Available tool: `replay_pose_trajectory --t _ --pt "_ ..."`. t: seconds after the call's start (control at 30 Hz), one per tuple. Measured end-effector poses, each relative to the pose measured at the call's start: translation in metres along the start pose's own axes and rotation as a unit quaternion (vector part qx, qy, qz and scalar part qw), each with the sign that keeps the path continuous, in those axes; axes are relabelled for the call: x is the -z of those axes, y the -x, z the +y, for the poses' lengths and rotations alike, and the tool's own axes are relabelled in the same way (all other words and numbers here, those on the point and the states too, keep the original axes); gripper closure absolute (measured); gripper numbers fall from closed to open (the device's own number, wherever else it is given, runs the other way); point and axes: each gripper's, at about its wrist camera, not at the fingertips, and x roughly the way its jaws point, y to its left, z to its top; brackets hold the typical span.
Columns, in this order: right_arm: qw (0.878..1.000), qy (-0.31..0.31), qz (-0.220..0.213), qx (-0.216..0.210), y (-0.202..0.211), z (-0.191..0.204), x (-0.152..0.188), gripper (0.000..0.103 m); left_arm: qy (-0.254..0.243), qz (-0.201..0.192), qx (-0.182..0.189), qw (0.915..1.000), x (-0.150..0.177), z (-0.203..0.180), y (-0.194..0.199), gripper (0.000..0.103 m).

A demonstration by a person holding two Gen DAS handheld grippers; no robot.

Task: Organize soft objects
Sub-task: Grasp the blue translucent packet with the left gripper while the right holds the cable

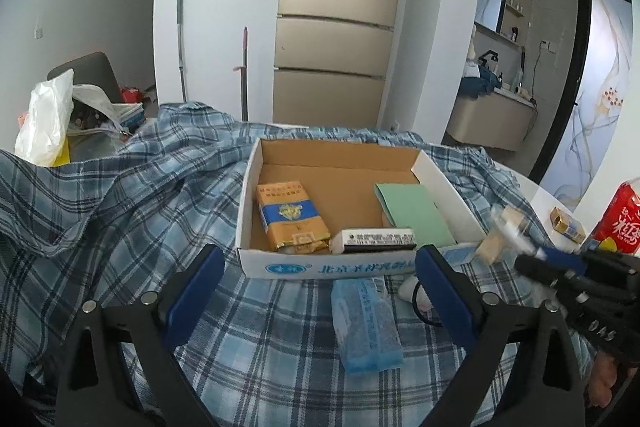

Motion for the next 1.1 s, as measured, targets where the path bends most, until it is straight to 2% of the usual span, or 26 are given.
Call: replay_pose_trajectory --t 0.13,0.23,0.33,0.37,0.4,0.43,0.63,0.73,0.83,0.93,1.1 --pt "0.999 -0.002 -0.046 0.011 0.014 0.005 -0.005 0.082 0.011 0.054 0.023 0.9982 0.004 0.002 -0.016 0.021" --pt "0.999 -0.018 -0.04 0.012 0.012 0.003 -0.009 0.082 0.006 0.09 0.042 0.995 0.008 -0.001 -0.027 0.033" --pt "0.999 -0.038 -0.03 -0.005 0.011 -0.005 -0.008 0.082 0.008 0.118 0.059 0.9912 0.013 -0.004 -0.035 0.07" --pt "0.999 -0.041 -0.028 -0.008 0.011 -0.006 -0.007 0.082 0.011 0.124 0.064 0.9901 0.015 -0.005 -0.037 0.075" --pt "0.999 -0.042 -0.026 -0.01 0.011 -0.006 -0.006 0.082 0.017 0.134 0.073 0.9882 0.016 -0.003 -0.041 0.087" --pt "0.999 -0.042 -0.025 -0.008 0.01 -0.006 -0.006 0.082 0.023 0.14 0.082 0.9865 0.016 -0.001 -0.043 0.092" --pt "0.999 -0.032 -0.026 -0.005 0.011 -0.001 -0.004 0.082 0.011 0.136 0.106 0.985 0.015 -0.007 -0.037 0.098" --pt "0.999 -0.033 -0.022 -0.006 0.01 -0.002 -0.004 0.082 -0.009 0.164 0.087 0.9827 0.02 -0.014 -0.049 0.098" --pt "0.999 -0.036 -0.018 -0.006 0.007 -0.004 -0.004 0.082 -0.02 0.16 0.078 0.9839 0.021 -0.017 -0.048 0.098" --pt "0.999 -0.035 -0.016 -0.008 0.007 -0.004 -0.003 0.082 -0.005 0.161 0.102 0.9816 0.021 -0.012 -0.047 0.098" --pt "0.999 -0.031 -0.018 -0.005 0.007 -0.002 -0.004 0.082 0.003 0.115 0.121 0.9859 0.012 -0.01 -0.031 0.098"
